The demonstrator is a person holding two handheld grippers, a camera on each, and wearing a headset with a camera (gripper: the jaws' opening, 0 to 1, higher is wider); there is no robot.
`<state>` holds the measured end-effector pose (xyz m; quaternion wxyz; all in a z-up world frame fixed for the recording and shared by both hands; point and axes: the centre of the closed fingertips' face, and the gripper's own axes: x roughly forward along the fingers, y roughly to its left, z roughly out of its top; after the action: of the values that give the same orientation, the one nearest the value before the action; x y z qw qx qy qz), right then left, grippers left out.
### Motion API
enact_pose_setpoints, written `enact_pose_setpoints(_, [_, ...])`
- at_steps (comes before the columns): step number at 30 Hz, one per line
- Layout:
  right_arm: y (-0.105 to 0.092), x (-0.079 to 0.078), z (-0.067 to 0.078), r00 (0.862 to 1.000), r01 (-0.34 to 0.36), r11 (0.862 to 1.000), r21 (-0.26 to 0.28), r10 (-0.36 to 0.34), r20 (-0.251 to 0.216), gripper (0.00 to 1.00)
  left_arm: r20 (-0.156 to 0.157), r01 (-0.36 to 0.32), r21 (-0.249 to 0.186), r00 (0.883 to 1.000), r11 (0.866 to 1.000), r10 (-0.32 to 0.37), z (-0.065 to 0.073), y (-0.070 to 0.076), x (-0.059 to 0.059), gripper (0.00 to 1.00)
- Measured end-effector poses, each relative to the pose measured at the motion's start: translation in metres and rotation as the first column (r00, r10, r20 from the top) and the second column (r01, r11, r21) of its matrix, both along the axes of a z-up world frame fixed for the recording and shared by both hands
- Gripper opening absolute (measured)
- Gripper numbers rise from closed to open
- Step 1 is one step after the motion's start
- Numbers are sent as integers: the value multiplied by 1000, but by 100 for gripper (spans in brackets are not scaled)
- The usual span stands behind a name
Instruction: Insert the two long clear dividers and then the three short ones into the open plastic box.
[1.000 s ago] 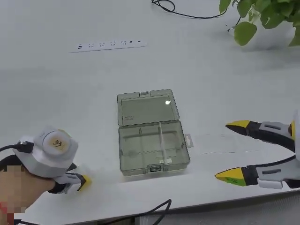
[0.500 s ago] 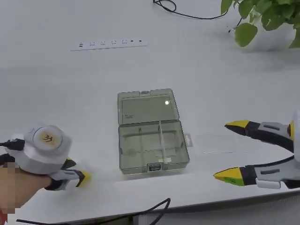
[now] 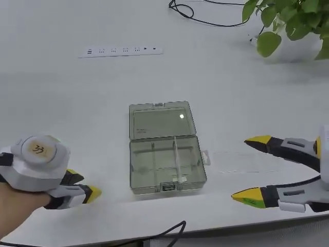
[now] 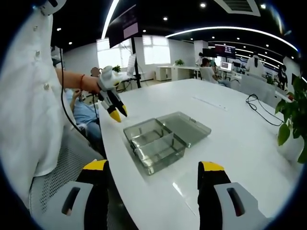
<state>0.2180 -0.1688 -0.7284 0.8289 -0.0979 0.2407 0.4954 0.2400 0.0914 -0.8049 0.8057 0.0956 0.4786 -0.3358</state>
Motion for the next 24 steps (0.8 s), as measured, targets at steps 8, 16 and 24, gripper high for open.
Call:
enact_pose_setpoints(8, [10,2,11,1000,-2,1000,16,2,12,76,34,-22,-77,999,997,25,20,-13,7,31])
enact_pose_setpoints(16, [20,6,21,1000,5,1000,26,-5,7,73,57,-39,-187,997,982,51,42,-30,12,31])
enact_pose_setpoints(24, [32,14,33,999,39,998,54,-39,-6,69,78,-42,-299,995,953,68,64,-54,16,31])
